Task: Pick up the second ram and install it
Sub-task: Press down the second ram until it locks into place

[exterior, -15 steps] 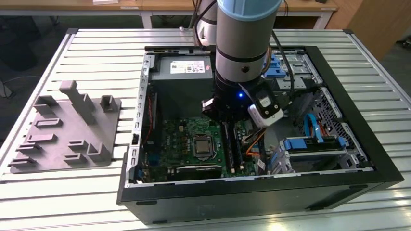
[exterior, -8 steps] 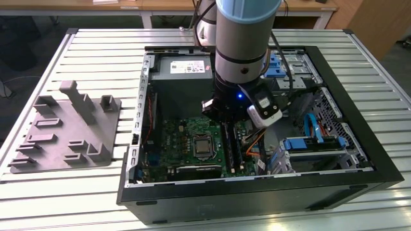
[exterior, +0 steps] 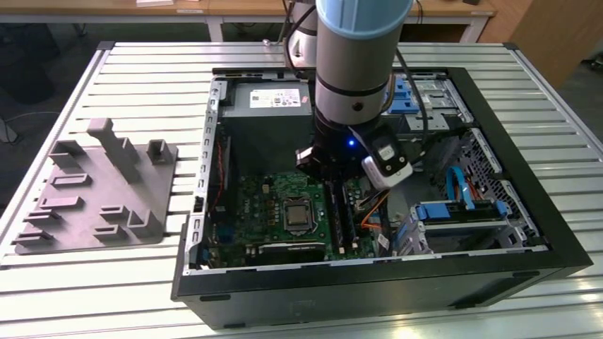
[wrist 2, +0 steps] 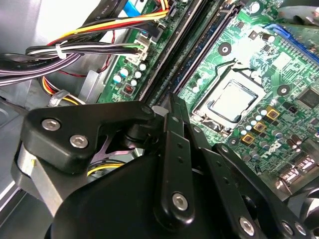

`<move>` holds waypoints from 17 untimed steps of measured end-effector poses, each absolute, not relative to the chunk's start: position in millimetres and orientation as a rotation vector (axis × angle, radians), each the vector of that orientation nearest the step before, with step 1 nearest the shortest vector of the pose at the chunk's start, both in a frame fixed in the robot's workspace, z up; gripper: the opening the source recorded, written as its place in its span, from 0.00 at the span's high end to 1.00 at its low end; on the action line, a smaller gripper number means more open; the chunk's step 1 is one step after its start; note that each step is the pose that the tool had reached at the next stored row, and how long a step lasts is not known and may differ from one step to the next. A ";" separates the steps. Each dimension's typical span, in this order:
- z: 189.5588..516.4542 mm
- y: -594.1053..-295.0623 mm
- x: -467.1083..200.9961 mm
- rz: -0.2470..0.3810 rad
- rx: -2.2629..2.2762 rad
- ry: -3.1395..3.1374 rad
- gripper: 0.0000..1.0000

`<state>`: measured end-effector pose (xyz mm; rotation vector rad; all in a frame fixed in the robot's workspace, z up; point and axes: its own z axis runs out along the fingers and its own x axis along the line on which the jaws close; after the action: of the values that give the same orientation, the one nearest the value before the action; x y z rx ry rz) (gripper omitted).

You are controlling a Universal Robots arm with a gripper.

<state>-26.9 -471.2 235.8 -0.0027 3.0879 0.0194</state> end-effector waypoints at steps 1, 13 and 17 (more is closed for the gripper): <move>235.3 -471.1 -26.9 0.019 -0.003 3.088 0.90; 229.5 -470.4 -26.9 0.019 -0.003 3.088 0.90; 227.6 -470.4 -26.9 0.019 -0.003 3.088 0.90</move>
<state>-26.9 -470.4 227.6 -0.0027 3.0879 0.0194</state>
